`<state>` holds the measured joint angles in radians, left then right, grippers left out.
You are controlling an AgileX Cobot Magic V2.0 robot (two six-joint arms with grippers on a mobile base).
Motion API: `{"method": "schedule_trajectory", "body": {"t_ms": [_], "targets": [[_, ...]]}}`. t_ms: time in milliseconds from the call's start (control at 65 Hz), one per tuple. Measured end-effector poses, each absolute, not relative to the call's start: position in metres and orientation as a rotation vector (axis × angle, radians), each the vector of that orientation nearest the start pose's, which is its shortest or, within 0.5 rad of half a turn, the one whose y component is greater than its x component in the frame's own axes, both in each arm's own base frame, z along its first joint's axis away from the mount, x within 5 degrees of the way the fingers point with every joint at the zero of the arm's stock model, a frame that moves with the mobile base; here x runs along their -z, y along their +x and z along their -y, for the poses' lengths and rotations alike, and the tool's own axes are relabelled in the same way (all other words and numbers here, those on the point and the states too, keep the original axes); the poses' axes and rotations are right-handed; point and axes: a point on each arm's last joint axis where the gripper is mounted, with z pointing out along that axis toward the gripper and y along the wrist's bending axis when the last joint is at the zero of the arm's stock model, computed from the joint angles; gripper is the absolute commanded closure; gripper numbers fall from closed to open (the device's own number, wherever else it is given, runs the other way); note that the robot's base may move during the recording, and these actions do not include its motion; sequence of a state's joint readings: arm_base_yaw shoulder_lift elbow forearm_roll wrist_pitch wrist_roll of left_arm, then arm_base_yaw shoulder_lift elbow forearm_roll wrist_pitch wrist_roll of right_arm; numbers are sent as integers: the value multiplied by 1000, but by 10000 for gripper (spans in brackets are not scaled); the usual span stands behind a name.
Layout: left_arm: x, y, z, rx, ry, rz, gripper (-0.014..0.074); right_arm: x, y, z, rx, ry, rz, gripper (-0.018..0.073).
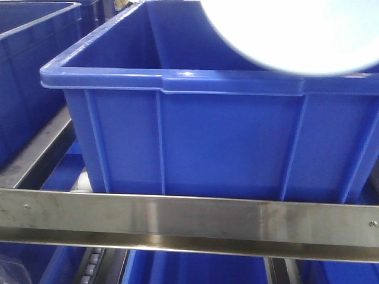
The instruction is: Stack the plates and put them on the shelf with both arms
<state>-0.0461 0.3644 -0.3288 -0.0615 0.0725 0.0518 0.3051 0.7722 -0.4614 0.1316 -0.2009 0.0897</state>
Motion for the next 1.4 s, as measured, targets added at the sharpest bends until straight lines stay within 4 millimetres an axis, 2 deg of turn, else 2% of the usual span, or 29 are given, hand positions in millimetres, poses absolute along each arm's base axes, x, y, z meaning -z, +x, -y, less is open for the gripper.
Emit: {"method": "schedule_trajectory", "body": {"t_ms": [139, 246, 308, 385, 462, 631, 708, 924, 1047, 1170, 1278, 1401], "targets": [[-293, 90, 5, 47, 33, -1591, 514, -338, 186, -58, -398, -55, -1563, 511], [-293, 90, 5, 47, 33, -1591, 514, -347, 216, -68, -395, -52, -1570, 511], [-293, 90, 5, 47, 33, -1591, 514, -344, 233, -73, -389, -55, -1597, 510], [-293, 90, 5, 47, 33, -1591, 514, -332, 253, -80, -379, -59, -1656, 498], [-293, 90, 5, 47, 33, -1591, 514, -319, 268, -85, -370, -62, -1707, 443], [-293, 90, 5, 47, 33, -1591, 514, -303, 283, -89, -359, -64, -1749, 298], [-293, 90, 5, 47, 33, -1591, 514, -303, 283, -89, -360, -60, -1744, 265], [-293, 90, 5, 47, 33, -1591, 514, -310, 278, -88, -368, -56, -1736, 276], [-293, 90, 5, 47, 33, -1591, 514, -321, 265, -81, -345, -75, -1724, 393], [-293, 90, 5, 47, 33, -1591, 514, -322, 241, -62, -278, -83, -1717, 515], [-293, 90, 5, 47, 33, -1591, 514, -316, 212, -46, -243, -64, -1724, 509], [-293, 90, 5, 47, 33, -1591, 514, -310, 177, -36, -237, -61, -1703, 509]]}}
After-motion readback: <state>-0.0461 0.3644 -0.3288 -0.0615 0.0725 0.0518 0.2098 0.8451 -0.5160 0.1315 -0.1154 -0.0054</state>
